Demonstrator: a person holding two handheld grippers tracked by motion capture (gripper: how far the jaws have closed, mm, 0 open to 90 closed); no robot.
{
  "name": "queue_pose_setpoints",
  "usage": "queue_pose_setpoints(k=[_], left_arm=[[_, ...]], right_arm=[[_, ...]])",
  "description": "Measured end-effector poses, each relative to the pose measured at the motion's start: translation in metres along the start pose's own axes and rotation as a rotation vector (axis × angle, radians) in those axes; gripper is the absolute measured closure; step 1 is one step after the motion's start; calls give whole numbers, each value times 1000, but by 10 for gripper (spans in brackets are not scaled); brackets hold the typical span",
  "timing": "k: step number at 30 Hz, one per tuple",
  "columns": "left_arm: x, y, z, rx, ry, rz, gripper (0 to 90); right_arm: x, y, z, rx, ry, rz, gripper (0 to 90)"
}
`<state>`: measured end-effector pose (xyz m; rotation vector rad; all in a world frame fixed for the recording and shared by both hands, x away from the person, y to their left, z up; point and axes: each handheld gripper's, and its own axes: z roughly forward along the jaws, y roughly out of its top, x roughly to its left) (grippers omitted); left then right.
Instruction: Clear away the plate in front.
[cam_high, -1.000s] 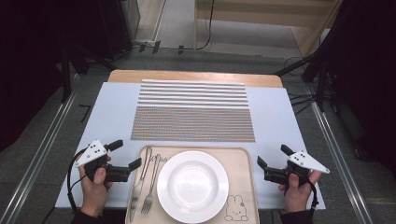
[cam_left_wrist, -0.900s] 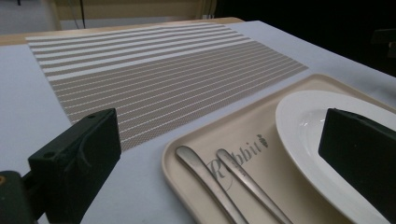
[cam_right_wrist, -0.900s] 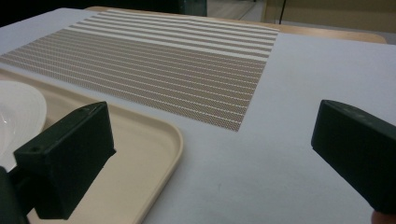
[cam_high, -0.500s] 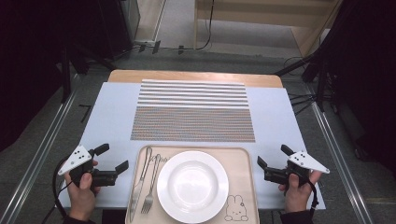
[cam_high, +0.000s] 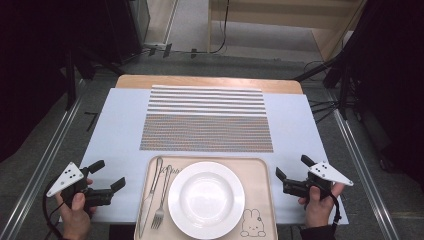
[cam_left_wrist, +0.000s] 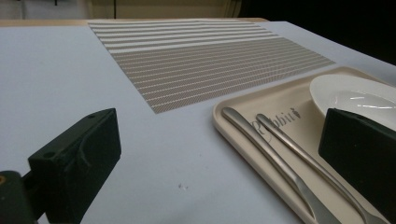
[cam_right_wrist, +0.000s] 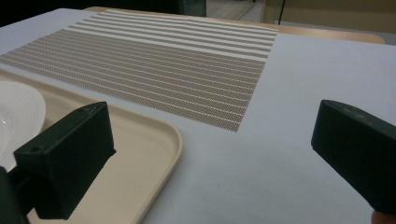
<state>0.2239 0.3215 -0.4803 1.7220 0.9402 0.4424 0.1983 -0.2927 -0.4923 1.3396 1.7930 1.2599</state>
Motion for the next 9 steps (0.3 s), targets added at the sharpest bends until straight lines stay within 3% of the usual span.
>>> queue_pose_setpoints(k=[9], left_arm=[[4,-2,-2,1,21,-9,0]], right_arm=[[1,0,1,0,1,-5,0]])
